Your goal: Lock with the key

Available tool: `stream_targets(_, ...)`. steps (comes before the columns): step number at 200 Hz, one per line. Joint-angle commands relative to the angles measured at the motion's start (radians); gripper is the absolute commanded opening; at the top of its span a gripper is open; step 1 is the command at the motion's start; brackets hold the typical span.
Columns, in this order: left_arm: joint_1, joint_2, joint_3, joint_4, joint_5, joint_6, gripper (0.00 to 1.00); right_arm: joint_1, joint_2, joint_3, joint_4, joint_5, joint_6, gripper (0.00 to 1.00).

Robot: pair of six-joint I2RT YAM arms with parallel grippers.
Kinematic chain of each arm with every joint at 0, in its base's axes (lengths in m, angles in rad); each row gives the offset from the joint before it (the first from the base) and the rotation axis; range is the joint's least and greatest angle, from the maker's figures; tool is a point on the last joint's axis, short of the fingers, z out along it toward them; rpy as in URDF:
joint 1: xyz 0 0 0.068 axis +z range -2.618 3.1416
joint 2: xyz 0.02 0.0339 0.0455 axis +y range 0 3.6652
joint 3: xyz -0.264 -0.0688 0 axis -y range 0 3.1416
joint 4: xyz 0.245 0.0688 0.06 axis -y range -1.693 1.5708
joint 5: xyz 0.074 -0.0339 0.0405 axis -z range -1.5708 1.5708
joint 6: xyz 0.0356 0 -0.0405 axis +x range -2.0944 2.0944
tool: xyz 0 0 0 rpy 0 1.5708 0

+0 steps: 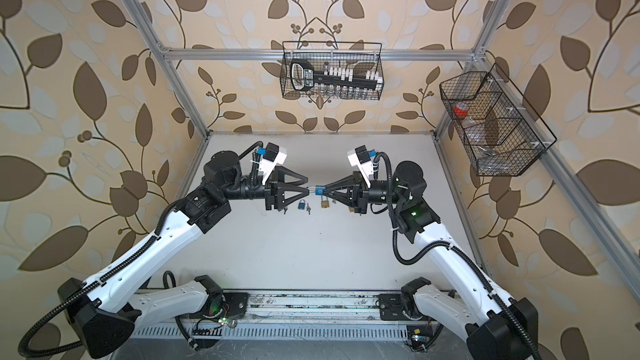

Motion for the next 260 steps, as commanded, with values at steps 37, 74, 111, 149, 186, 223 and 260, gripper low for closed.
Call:
stream_targets(37,-0.009,0.004,0.051,0.031,0.087,-0.001,0.28,0.004,-0.017,0.027,-0.009,0.018,-0.035,0.0)
stream_targets(74,-0.011,0.004,0.052,0.028,0.096,-0.001,0.13,0.004,-0.02,0.025,-0.028,0.021,-0.053,0.0)
stream_targets(111,-0.011,0.003,0.053,0.017,0.084,-0.001,0.0,0.004,-0.017,0.028,-0.06,0.015,-0.096,0.0)
stream_targets(149,-0.011,0.016,0.061,0.011,0.083,-0.007,0.0,0.005,-0.016,0.036,-0.112,0.024,-0.174,0.0)
stream_targets(186,-0.045,0.051,0.092,-0.023,0.095,0.013,0.0,0.016,0.003,0.042,-0.099,0.015,-0.187,0.0)
stream_targets(223,-0.128,0.082,0.092,-0.032,0.04,0.048,0.0,0.067,0.039,0.065,-0.083,0.039,-0.188,0.0)
stream_targets(260,-0.149,0.107,0.051,0.025,0.037,0.004,0.0,0.079,0.029,0.038,0.041,0.073,-0.113,0.0)
